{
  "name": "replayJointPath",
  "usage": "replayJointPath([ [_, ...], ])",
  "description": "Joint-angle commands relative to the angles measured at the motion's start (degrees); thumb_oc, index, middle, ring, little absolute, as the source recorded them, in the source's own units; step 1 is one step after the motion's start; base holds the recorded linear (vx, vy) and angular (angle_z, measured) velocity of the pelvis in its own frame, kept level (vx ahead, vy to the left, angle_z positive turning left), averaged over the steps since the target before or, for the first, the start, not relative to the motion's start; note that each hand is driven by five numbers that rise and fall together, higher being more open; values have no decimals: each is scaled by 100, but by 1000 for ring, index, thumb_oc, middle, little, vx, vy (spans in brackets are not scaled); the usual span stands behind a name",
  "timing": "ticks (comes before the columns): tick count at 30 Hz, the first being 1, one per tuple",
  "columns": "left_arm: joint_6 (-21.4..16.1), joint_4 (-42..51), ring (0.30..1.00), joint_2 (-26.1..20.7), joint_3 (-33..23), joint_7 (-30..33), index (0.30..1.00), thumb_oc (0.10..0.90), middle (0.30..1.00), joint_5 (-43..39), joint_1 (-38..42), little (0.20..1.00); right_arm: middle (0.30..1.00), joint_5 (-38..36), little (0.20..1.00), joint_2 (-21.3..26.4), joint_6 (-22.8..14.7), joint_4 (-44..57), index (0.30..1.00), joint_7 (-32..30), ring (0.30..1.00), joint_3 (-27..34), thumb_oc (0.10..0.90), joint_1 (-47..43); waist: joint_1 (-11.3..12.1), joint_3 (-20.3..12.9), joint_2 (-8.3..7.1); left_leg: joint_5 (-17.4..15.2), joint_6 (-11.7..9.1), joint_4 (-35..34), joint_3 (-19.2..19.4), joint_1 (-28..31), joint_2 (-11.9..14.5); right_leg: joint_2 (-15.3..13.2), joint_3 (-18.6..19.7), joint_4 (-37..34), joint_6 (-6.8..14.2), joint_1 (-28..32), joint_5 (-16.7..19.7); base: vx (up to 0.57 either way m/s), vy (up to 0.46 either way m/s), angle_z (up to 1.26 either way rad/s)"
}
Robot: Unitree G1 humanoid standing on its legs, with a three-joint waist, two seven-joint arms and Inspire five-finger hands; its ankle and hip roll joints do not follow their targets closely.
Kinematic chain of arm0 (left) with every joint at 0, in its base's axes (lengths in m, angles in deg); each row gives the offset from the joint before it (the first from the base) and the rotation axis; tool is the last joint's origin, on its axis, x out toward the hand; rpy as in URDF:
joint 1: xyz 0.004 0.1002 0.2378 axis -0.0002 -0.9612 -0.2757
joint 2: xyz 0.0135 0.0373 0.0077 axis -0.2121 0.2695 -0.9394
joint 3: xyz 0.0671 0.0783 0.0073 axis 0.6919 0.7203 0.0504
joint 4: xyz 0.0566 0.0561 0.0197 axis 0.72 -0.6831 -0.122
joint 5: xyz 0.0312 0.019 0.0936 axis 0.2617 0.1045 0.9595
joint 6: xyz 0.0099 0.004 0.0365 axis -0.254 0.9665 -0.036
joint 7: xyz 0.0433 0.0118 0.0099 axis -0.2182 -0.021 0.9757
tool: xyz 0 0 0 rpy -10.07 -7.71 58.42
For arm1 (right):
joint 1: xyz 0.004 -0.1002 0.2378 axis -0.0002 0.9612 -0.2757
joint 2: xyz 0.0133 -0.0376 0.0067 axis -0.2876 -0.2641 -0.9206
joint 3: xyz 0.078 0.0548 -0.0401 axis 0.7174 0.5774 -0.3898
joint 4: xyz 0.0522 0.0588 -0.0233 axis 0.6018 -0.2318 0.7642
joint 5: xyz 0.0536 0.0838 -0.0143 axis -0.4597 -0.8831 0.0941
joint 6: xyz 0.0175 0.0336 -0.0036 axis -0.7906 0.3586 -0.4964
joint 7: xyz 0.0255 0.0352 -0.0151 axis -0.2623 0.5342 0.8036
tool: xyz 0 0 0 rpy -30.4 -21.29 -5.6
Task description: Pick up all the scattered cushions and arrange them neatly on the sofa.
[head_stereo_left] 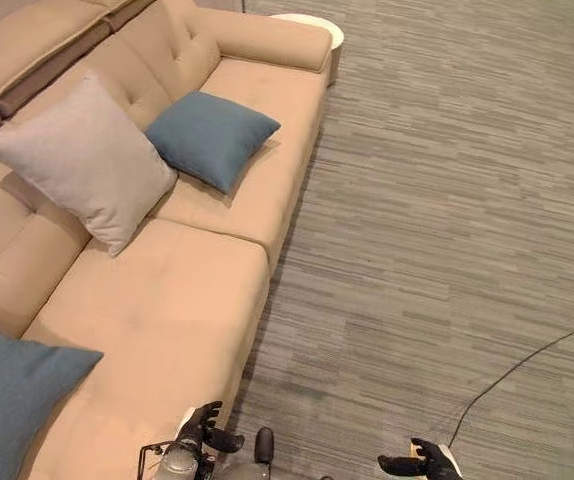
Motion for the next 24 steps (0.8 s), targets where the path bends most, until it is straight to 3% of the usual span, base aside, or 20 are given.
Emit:
replayJointPath([
  [1, -152, 115, 900, -16, -127, 120, 900, 800, 900, -141, 1, 900, 900, -53, 900, 378, -95, 129, 900, -69, 900, 6, 800, -28, 66, -89, 181, -843, -221, 838, -80, -141, 118, 63, -535, -475, -62, -52, 1061, 122, 59, 14],
  [2, -152, 115, 900, -15, -128, 120, 900, 800, 900, -141, 0, 900, 900, -52, 900, 379, -94, 131, 900, -69, 900, 6, 800, -27, 57, -80, 178, -844, -221, 837, -88, -131, 111, 54, -541, -462, -61, -44, 1049, 307, -69, 6],
  [3, -152, 117, 900, -13, -145, 86, 900, 800, 900, -134, 30, 900, 900, -9, 900, 453, -85, 202, 900, -58, 900, 9, 800, -82, 21, -117, 295, -987, -264, 613, -74, 161, 183, -311, -926, -1242, -369, -64, 888, 337, -122, -1],
  [6, -166, 13, 900, 23, -176, 71, 900, 800, 900, -127, 18, 900, 900, -20, 900, 497, -91, 259, 900, -24, 900, 15, 800, -105, -58, -165, 293, -1161, -342, 535, -56, 434, 167, -574, -991, -2254, -323, -289, 1316, 313, -136, -20],
  [9, -181, -88, 900, 23, -182, 76, 900, 800, 900, -90, 10, 900, 900, -68, 900, 505, -103, 340, 900, 57, 900, 16, 800, -39, -211, -206, 301, -1365, -441, 463, -145, 800, 221, -524, -740, -2604, -217, -410, 1575, 378, -201, -7],
  [11, -188, -149, 900, 62, -143, 79, 900, 800, 900, -7, -26, 900, 900, -65, 900, 516, -136, 360, 900, 96, 900, -23, 800, 19, -284, -320, 275, -1439, -533, 553, -156, 920, 315, -418, -666, -2690, -315, -284, 1568, 322, -235, 21],
  [13, -193, -167, 900, 112, -117, 73, 900, 800, 900, -60, -16, 900, 900, -112, 900, 520, -191, 378, 900, 78, 900, -32, 800, 59, -313, -359, 300, -1035, -741, 1080, -164, 740, 498, -222, -660, -2828, -466, -59, 1502, 202, -262, 28],
  [15, -198, -79, 900, 135, -47, 48, 900, 800, 900, -122, 49, 900, 900, -262, 900, 531, -229, 413, 900, 33, 900, -23, 800, 33, -281, -264, 242, -539, -887, 2194, -94, 160, 681, -111, -738, -2964, -639, 210, 1365, 105, -314, 20],
  [17, -194, 25, 900, 191, 51, 76, 900, 800, 900, -223, 90, 900, 900, -259, 900, 451, -280, 520, 900, -57, 900, -146, 800, 66, -202, -113, 146, -266, -858, 3210, 153, -344, 921, 15, -788, -3109, -874, 514, 1152, 185, -362, 21],
  [18, -190, 66, 900, 198, 73, 91, 900, 800, 900, -225, 63, 900, 900, -193, 900, 400, -229, 568, 900, -83, 900, -178, 800, 92, -174, -74, 135, -263, -841, 3372, 201, -465, 970, 51, -770, -3143, -914, 602, 1082, 159, -226, 1],
  [21, -180, 41, 900, 267, 90, 123, 900, 800, 900, -263, 51, 900, 900, -81, 900, 333, -216, 621, 900, -144, 900, -242, 800, 97, -124, -59, 131, -445, -783, 3229, 259, -719, 883, 121, -711, -3241, -916, 750, 989, 183, -83, -12],
  [24, -172, -72, 900, 358, 135, 128, 900, 800, 900, -203, 46, 900, 900, 34, 900, 328, -218, 619, 900, -232, 900, -295, 800, 83, -73, -91, 155, -669, -725, 2351, 440, -1040, 649, 200, -718, -3471, -791, 973, 940, 274, -20, -8],
])
